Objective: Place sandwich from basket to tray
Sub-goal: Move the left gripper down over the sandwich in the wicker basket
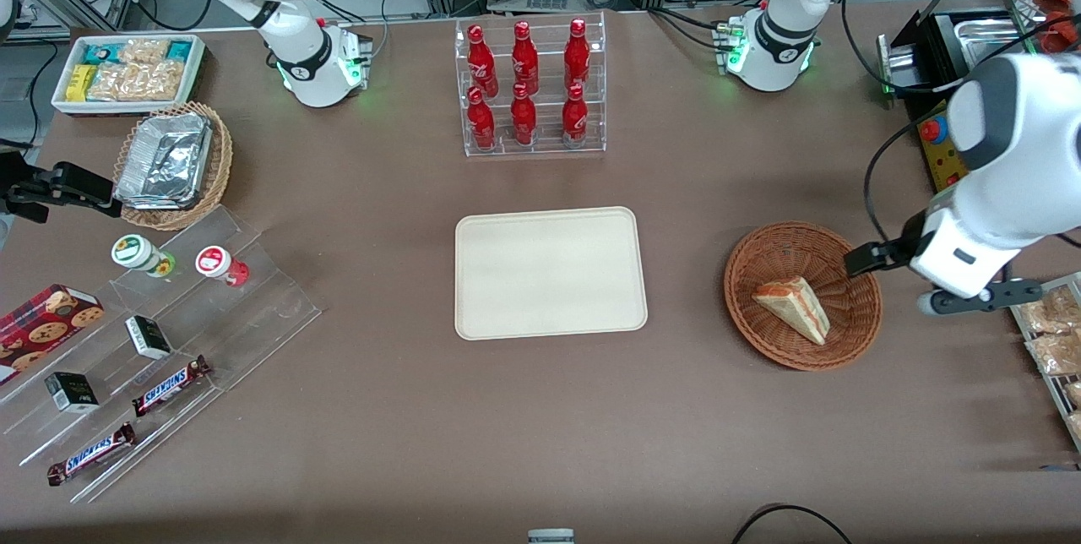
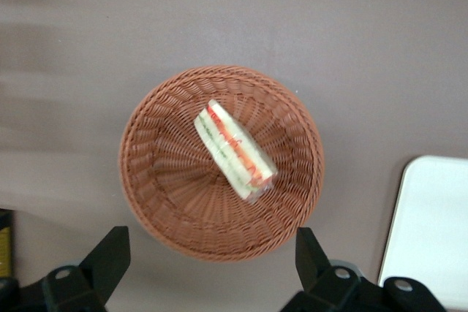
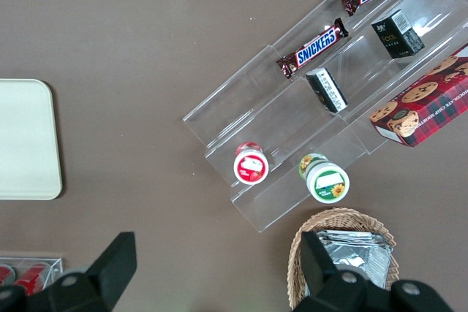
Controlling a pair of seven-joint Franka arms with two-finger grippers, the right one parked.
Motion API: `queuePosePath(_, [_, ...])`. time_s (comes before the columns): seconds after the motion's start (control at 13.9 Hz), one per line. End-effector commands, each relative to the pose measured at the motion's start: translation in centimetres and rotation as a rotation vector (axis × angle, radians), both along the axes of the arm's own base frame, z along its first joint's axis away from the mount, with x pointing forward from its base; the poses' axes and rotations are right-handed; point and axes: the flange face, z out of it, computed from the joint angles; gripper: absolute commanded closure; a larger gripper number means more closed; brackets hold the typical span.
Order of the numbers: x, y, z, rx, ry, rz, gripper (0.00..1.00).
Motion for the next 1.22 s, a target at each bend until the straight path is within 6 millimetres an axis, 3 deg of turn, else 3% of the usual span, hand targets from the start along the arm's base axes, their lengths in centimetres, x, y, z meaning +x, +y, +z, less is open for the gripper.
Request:
queuePosePath(0.0, [-0.8, -2.0, -3.1, -0.016, -0.049, 0.149, 0.0])
queuePosePath(0.29, [-0.5, -2.1, -8.3, -0.018, -0.044, 0.351, 0.0])
queuePosePath(0.65, [-2.3, -1.9, -14.1, -0.027, -0.075, 0.43, 0.0])
queuePosePath(1.15, [-4.2, -1.6, -18.3, -0.029, -0.083, 0.432, 0.0])
